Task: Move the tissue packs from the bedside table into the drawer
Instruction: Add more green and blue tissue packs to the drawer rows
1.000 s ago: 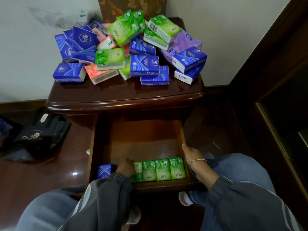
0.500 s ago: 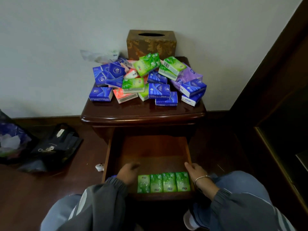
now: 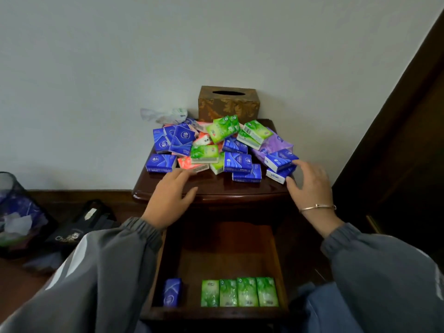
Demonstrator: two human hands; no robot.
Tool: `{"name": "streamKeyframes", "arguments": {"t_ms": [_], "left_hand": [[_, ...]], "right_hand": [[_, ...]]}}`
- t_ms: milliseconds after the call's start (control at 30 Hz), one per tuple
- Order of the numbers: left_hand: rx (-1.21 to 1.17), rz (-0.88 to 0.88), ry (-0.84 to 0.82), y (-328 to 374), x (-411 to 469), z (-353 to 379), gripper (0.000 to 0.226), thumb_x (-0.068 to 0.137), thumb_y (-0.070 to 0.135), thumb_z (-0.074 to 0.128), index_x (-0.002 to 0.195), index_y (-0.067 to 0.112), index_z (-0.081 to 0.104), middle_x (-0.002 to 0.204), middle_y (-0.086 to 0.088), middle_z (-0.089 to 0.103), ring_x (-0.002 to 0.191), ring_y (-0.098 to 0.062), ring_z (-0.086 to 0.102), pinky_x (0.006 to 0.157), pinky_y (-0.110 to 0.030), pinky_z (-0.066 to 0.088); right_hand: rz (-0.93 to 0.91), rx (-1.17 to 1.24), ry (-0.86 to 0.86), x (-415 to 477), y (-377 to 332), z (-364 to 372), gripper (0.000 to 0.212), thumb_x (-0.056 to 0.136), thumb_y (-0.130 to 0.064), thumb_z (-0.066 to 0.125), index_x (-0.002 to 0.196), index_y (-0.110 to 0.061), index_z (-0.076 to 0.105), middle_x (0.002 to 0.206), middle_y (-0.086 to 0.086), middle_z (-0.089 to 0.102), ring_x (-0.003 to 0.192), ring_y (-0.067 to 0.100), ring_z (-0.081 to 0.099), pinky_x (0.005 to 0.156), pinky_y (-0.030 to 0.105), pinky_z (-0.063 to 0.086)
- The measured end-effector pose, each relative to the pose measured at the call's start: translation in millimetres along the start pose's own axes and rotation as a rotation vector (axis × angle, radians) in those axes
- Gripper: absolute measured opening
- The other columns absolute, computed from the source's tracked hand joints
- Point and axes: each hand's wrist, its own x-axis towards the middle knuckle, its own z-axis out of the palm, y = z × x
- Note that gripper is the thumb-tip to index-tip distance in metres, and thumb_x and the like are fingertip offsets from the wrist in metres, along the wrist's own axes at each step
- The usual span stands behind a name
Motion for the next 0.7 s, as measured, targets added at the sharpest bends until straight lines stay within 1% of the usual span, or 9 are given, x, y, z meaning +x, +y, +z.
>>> {"name": "streamKeyframes", "arguments": {"t_ms": [100, 167, 200, 267, 367, 467, 567, 633, 700], "left_hand": [[0.143, 0.12, -0.075, 20.7, 35.6, 12.7, 0.063, 0.086, 0.042, 0.061, 0.141, 0.021, 0.04, 0.144, -0.002, 0.042, 0.132, -0.024, 0.039, 0.108, -0.043, 0.034], [0.253, 0.156, -0.162, 33.8, 57.0, 26.0, 0.079, 0.083, 0.052, 0.06, 0.148, 0.024, 0.025, 0.155, -0.002, 0.024, 0.141, -0.024, 0.025, 0.112, -0.045, 0.025], [0.312, 0.17, -0.201, 38.8, 66.5, 32.8, 0.086, 0.082, 0.056, 0.059, 0.15, 0.023, 0.018, 0.158, -0.003, 0.016, 0.144, -0.025, 0.018, 0.114, -0.046, 0.022], [0.427, 0.187, -0.256, 46.4, 81.9, 45.6, 0.093, 0.083, 0.063, 0.054, 0.152, 0.02, 0.008, 0.161, -0.005, 0.005, 0.148, -0.026, 0.007, 0.116, -0.049, 0.017], [0.565, 0.206, -0.317, 54.3, 95.7, 63.1, 0.09, 0.087, 0.066, 0.041, 0.153, 0.018, 0.002, 0.161, -0.008, 0.001, 0.149, -0.026, -0.001, 0.117, -0.052, 0.007], [0.643, 0.251, -0.296, 61.5, 96.1, 76.3, 0.082, 0.092, 0.059, 0.039, 0.152, 0.012, 0.009, 0.159, -0.012, 0.014, 0.148, -0.026, 0.007, 0.116, -0.054, 0.004], [0.636, 0.325, -0.209, 66.6, 94.9, 81.8, 0.067, 0.091, 0.05, 0.049, 0.143, 0.013, 0.03, 0.14, -0.012, 0.041, 0.134, -0.03, 0.034, 0.115, -0.052, 0.016], [0.595, 0.324, -0.209, 71.2, 96.3, 81.8, 0.06, 0.089, 0.047, 0.052, 0.136, 0.013, 0.035, 0.132, -0.01, 0.045, 0.123, -0.031, 0.043, 0.109, -0.047, 0.025], [0.54, 0.315, -0.246, 77.5, 99.2, 82.0, 0.062, 0.088, 0.047, 0.054, 0.135, 0.012, 0.033, 0.13, -0.011, 0.047, 0.118, -0.031, 0.047, 0.101, -0.043, 0.031]], "right_hand": [[-0.04, -0.17, -0.202, 42.4, 9.4, 6.4, 0.075, 0.077, -0.035, 0.068, 0.14, -0.012, 0.036, 0.143, 0.013, 0.039, 0.13, 0.034, 0.036, 0.105, 0.042, 0.032], [-0.078, -0.243, -0.325, 60.0, 13.3, 12.3, 0.091, 0.075, -0.046, 0.068, 0.147, -0.017, 0.021, 0.153, 0.009, 0.025, 0.139, 0.03, 0.023, 0.111, 0.043, 0.026], [-0.097, -0.271, -0.38, 65.7, 14.2, 15.1, 0.095, 0.075, -0.05, 0.068, 0.148, -0.02, 0.016, 0.154, 0.007, 0.022, 0.14, 0.029, 0.021, 0.111, 0.044, 0.026], [-0.141, -0.346, -0.485, 71.0, 15.7, 21.4, 0.093, 0.077, -0.056, 0.063, 0.148, -0.022, 0.014, 0.155, 0.003, 0.02, 0.14, 0.025, 0.022, 0.11, 0.046, 0.027], [-0.163, -0.447, -0.566, 67.3, 20.5, 31.5, 0.082, 0.084, -0.055, 0.054, 0.148, -0.022, 0.014, 0.157, 0.0, 0.014, 0.141, 0.022, 0.021, 0.112, 0.051, 0.02], [-0.221, -0.474, -0.505, 62.7, 24.8, 33.6, 0.076, 0.086, -0.052, 0.052, 0.147, -0.023, 0.018, 0.155, 0.001, 0.02, 0.135, 0.027, 0.03, 0.108, 0.044, 0.028], [-0.259, -0.39, -0.469, 60.2, 26.5, 34.1, 0.071, 0.086, -0.045, 0.057, 0.144, -0.019, 0.027, 0.15, 0.005, 0.03, 0.124, 0.031, 0.038, 0.104, 0.036, 0.033], [-0.28, -0.334, -0.448, 58.7, 26.8, 34.0, 0.067, 0.086, -0.041, 0.059, 0.142, -0.017, 0.032, 0.146, 0.006, 0.035, 0.121, 0.03, 0.04, 0.103, 0.032, 0.029], [-0.28, -0.299, -0.448, 57.5, 27.1, 33.0, 0.065, 0.086, -0.039, 0.059, 0.141, -0.016, 0.033, 0.146, 0.007, 0.034, 0.123, 0.03, 0.04, 0.103, 0.032, 0.027]]}}
